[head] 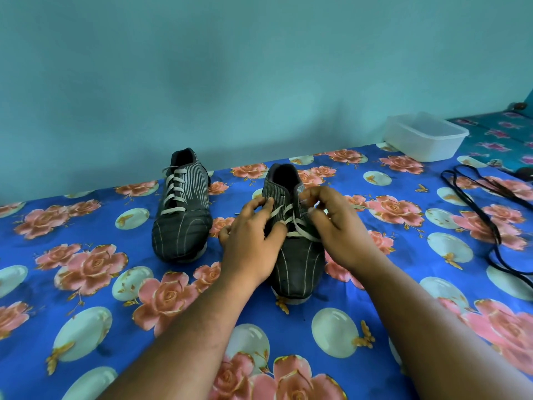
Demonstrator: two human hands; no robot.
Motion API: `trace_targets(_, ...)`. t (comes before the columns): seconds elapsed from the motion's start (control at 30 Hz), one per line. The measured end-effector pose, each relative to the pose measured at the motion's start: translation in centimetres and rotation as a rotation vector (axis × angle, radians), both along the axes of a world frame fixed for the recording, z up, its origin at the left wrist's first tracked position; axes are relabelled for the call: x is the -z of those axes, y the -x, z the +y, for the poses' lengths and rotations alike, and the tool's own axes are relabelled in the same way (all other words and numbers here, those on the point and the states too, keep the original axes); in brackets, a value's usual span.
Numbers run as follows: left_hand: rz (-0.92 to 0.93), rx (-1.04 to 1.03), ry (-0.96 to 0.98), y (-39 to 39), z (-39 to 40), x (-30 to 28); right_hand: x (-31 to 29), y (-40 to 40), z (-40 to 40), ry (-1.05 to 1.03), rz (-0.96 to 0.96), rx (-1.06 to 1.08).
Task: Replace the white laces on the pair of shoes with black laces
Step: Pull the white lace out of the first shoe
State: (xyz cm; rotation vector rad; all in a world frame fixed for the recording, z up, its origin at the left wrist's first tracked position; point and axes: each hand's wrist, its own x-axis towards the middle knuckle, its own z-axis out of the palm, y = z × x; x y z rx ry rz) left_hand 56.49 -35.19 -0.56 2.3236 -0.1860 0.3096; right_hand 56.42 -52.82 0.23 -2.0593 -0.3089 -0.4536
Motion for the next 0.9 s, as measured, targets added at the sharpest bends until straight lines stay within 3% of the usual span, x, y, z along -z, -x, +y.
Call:
trace_targets(0.2, -0.007, 0.003, -0.009, -0.11, 0.02, 0.00, 0.05, -0.07, 0.41, 0.226, -0.068, 0.132)
trace_targets(0.67, -0.013, 0.000, 0.019, -0.19, 0.06, 0.23, -0.42, 0.12, -0.08, 0.211, -0.136, 0.124)
trace_targets(0.9, -0.011, -0.011, 0.017, -0.26, 0.01, 0.24, -0.63, 0.51, 0.09, 0.165, -0.004, 0.119)
